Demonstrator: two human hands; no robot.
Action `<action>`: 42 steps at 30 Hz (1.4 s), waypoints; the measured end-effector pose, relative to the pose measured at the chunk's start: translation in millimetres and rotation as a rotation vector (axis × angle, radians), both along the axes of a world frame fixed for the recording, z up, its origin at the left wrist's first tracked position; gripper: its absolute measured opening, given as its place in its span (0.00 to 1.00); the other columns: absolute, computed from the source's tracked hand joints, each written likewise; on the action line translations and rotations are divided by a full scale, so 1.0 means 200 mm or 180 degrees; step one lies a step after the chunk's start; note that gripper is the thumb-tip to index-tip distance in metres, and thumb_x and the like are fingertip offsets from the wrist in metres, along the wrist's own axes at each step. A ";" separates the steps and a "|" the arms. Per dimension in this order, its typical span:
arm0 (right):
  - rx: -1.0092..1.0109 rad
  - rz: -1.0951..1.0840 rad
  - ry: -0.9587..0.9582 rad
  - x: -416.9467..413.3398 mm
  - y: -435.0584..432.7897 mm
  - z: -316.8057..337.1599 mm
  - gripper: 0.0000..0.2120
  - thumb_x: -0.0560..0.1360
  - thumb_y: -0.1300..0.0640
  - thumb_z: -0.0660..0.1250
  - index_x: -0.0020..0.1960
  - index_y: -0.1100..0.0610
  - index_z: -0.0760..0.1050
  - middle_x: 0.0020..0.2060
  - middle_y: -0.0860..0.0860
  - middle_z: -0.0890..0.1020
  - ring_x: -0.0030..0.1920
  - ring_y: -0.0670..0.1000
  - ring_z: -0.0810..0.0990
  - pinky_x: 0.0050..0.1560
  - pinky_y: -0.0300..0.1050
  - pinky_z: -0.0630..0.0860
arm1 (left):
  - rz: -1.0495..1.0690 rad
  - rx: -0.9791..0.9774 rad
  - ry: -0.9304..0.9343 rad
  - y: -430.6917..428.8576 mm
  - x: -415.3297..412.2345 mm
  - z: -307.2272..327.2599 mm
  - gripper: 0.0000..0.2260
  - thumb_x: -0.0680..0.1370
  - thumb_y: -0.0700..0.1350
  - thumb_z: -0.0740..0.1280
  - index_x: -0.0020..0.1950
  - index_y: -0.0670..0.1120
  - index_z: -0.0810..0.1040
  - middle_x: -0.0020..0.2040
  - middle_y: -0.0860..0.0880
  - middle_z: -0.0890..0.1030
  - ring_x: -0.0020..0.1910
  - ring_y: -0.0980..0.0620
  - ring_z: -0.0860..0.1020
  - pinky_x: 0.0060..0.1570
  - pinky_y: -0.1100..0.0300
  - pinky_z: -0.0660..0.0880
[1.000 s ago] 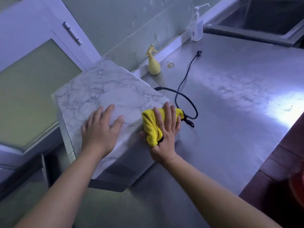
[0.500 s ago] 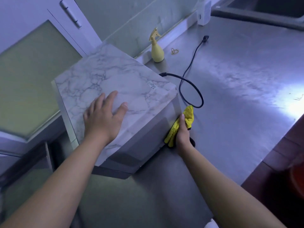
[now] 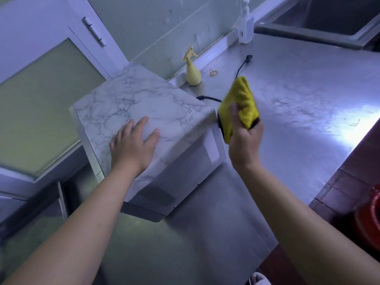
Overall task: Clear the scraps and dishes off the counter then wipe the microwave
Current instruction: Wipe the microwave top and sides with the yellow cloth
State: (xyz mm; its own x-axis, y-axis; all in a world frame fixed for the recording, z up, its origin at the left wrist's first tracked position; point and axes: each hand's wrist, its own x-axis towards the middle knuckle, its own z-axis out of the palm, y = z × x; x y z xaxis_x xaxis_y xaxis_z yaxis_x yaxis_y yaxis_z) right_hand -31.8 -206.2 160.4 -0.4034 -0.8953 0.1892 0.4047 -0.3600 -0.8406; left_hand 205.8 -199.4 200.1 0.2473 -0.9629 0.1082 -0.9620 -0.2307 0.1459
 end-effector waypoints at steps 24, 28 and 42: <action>0.2507 0.1315 -0.0196 0.11 0.03 -0.78 0.17 0.78 0.40 0.65 0.56 0.53 0.76 0.35 0.51 0.79 0.31 0.45 0.76 0.35 0.40 0.68 | 0.0084 -0.0031 0.0149 -0.01 -0.01 0.01 0.30 0.74 0.70 0.53 0.74 0.64 0.64 0.78 0.51 0.62 0.77 0.47 0.58 0.74 0.44 0.53; 0.2703 0.1158 0.0434 -0.02 0.05 -0.63 0.17 0.76 0.38 0.66 0.55 0.50 0.78 0.45 0.49 0.84 0.45 0.51 0.82 0.40 0.46 0.72 | 0.0120 0.0004 0.0145 0.00 -0.02 0.02 0.26 0.77 0.68 0.56 0.75 0.63 0.64 0.79 0.51 0.62 0.77 0.47 0.58 0.75 0.44 0.52; -0.0093 -0.0269 0.2065 0.51 0.22 -0.22 0.30 0.77 0.48 0.66 0.77 0.52 0.66 0.80 0.61 0.54 0.81 0.64 0.46 0.77 0.69 0.47 | 0.0013 -0.0140 0.0171 -0.01 0.00 0.00 0.26 0.78 0.66 0.58 0.75 0.62 0.64 0.78 0.49 0.62 0.77 0.47 0.58 0.74 0.44 0.52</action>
